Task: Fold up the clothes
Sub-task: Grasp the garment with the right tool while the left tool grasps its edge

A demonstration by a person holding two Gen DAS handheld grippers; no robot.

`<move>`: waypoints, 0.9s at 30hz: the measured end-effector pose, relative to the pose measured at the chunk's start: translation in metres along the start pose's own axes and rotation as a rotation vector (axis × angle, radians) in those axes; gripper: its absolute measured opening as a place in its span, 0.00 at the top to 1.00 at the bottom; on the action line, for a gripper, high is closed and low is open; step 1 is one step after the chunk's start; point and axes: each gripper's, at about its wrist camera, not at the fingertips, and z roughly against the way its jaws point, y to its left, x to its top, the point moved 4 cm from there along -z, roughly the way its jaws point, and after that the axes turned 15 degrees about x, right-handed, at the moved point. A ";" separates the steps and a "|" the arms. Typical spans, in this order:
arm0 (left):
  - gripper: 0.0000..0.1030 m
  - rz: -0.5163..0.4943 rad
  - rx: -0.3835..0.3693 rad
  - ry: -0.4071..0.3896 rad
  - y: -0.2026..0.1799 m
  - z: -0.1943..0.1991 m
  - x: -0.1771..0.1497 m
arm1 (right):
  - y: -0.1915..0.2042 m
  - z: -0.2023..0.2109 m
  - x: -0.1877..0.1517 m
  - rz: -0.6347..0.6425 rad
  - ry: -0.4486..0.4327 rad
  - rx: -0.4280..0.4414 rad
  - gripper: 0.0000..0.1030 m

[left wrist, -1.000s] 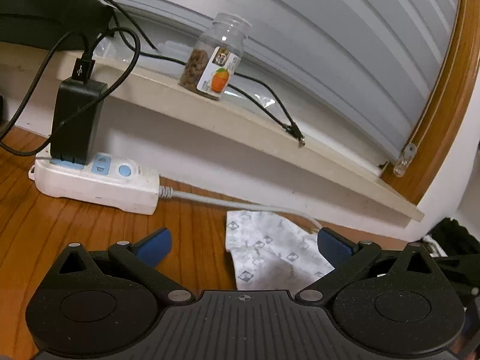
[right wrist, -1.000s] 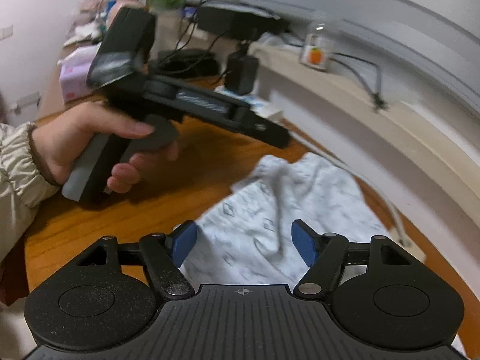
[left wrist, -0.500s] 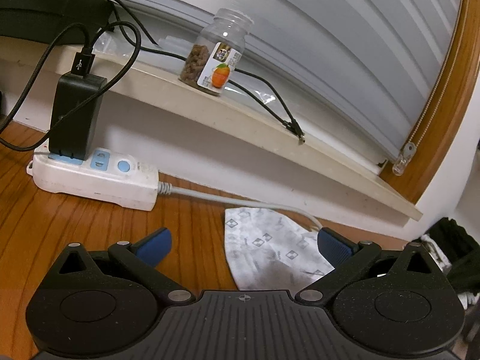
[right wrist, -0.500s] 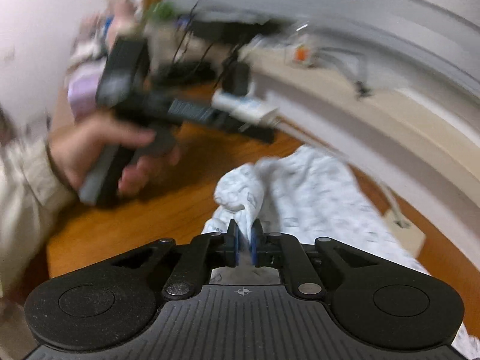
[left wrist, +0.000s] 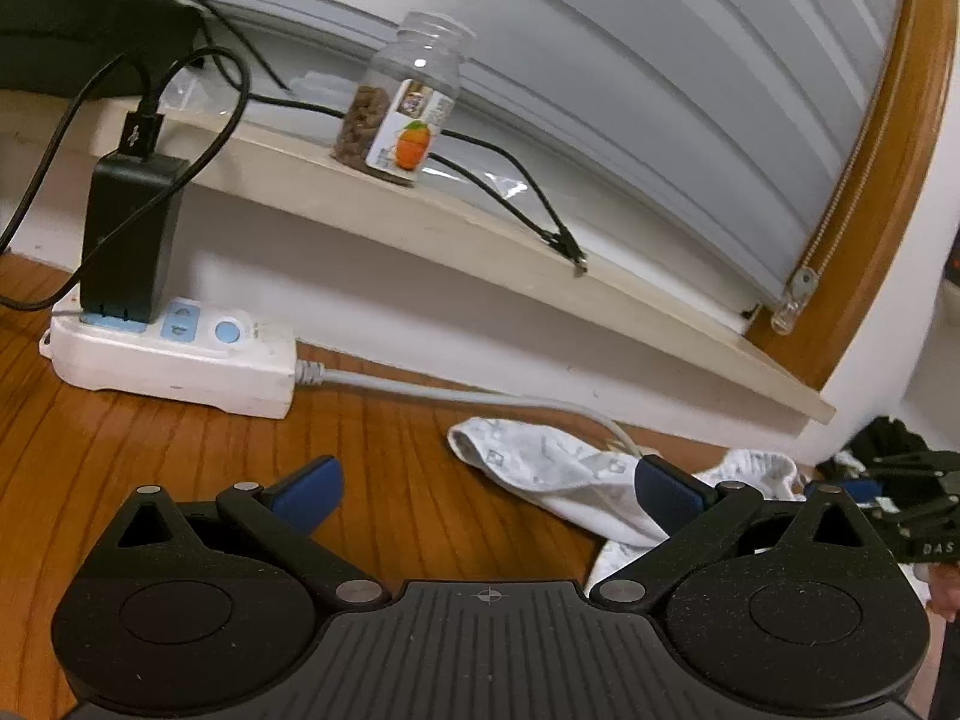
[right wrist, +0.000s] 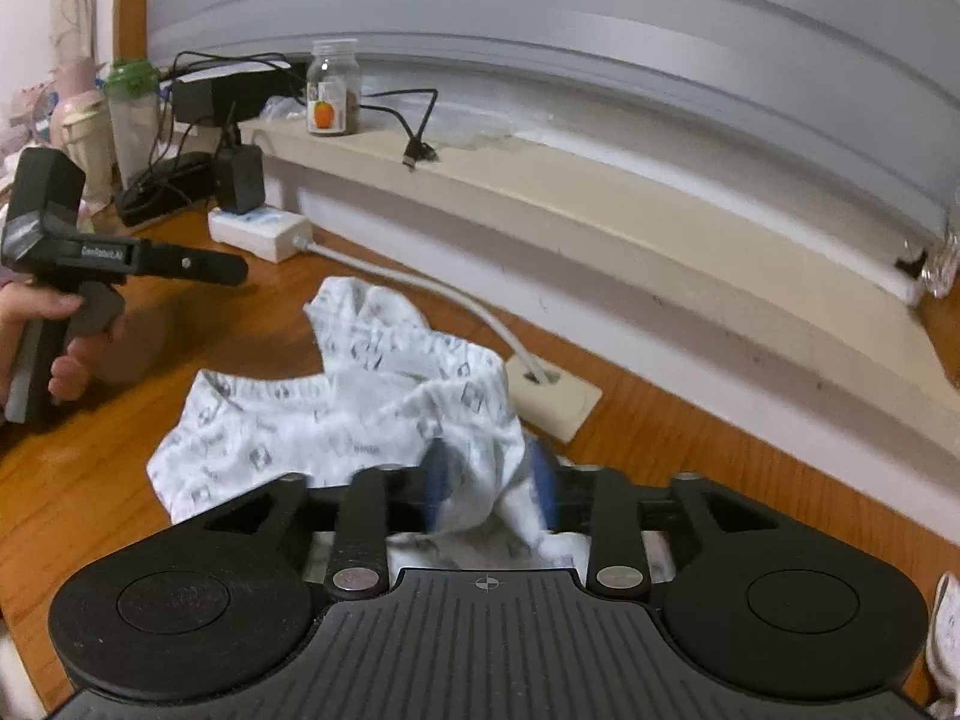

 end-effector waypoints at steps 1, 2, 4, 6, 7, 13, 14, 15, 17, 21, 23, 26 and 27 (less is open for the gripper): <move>0.00 -0.012 -0.005 -0.003 -0.002 0.002 -0.001 | 0.000 0.003 -0.005 -0.004 -0.008 0.005 0.54; 0.00 -0.024 -0.013 -0.007 -0.005 0.005 -0.003 | 0.000 0.007 -0.011 -0.012 -0.018 0.008 0.54; 0.03 -0.053 -0.018 -0.006 -0.013 0.014 -0.008 | 0.000 0.014 -0.022 -0.029 -0.040 0.013 0.54; 0.05 -0.094 -0.036 -0.011 -0.028 0.026 -0.016 | 0.002 0.022 -0.034 -0.037 -0.064 0.019 0.52; 0.09 -0.108 -0.058 0.002 -0.036 0.030 -0.021 | 0.002 0.025 -0.041 -0.043 -0.073 0.022 0.50; 0.23 -0.182 -0.157 0.072 -0.077 0.044 -0.045 | 0.001 0.028 -0.073 -0.065 -0.069 0.007 0.48; 0.22 -0.190 -0.158 0.078 -0.082 0.042 -0.046 | 0.000 0.028 -0.075 -0.072 -0.070 0.011 0.47; 0.20 -0.200 -0.159 0.084 -0.087 0.041 -0.048 | -0.001 0.029 -0.075 -0.079 -0.072 0.016 0.47; 0.19 -0.223 -0.163 0.098 -0.097 0.038 -0.051 | -0.001 0.029 -0.076 -0.083 -0.073 0.019 0.47; 0.48 -0.283 -0.136 0.140 -0.113 0.027 -0.060 | 0.002 0.033 -0.074 -0.077 -0.083 0.017 0.47; 0.81 -0.281 -0.127 0.164 -0.116 0.024 -0.065 | 0.004 0.034 -0.071 -0.074 -0.090 0.020 0.47; 0.96 -0.293 -0.142 0.141 -0.117 0.041 -0.071 | 0.009 0.033 -0.064 -0.063 -0.102 0.026 0.47; 0.96 -0.302 -0.149 0.136 -0.119 0.050 -0.074 | 0.012 0.032 -0.062 -0.058 -0.106 0.029 0.47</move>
